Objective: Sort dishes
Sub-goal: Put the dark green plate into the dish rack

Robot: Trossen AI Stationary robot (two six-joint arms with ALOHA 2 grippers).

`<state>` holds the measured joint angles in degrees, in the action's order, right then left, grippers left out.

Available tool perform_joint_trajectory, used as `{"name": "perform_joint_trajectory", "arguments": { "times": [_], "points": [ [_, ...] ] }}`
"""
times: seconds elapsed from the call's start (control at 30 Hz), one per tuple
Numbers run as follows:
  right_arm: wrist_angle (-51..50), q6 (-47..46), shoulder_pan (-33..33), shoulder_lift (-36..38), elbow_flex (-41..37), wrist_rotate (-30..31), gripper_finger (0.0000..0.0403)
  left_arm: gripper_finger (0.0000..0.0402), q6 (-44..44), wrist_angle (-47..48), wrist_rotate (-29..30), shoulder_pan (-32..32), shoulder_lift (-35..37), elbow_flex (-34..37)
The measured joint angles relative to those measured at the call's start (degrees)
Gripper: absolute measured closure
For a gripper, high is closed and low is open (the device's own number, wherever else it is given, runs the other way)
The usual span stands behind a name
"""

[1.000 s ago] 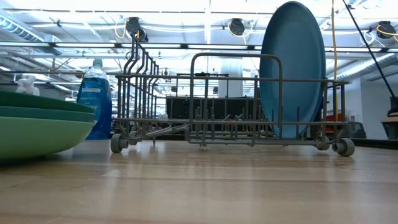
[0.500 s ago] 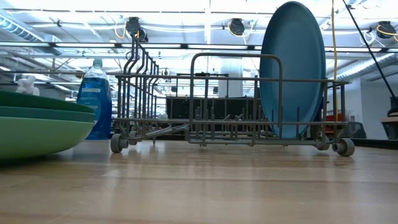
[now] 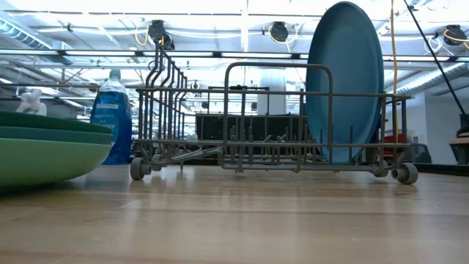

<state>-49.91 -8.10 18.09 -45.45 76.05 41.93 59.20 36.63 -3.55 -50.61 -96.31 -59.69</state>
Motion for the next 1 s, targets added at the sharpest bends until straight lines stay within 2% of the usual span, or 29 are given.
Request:
{"name": "perform_joint_trajectory", "arguments": {
  "times": [0.17,0.37,0.53,1.0],
  "points": [
    [0.0,-0.03,0.01,0.01,0.0,0.0,0.0273,0.039,-0.29,0.47,-0.92,0.04,0.52,-0.12],
    [-0.01,-0.1,0.02,0.02,0.0,0.0,0.0273,0.0394,-1.62,1.34,-1.8,0.04,2.96,-1.01],
    [-0.02,-0.17,0.02,0.01,0.0,0.01,0.0273,0.0401,-1.66,6.17,-1.87,0.28,6.73,-3.92],
    [-0.04,-0.19,0.02,0.01,0.0,-0.02,0.0273,0.04,-14.17,20.25,6.79,0.17,19.42,-17.99]
  ]
}}
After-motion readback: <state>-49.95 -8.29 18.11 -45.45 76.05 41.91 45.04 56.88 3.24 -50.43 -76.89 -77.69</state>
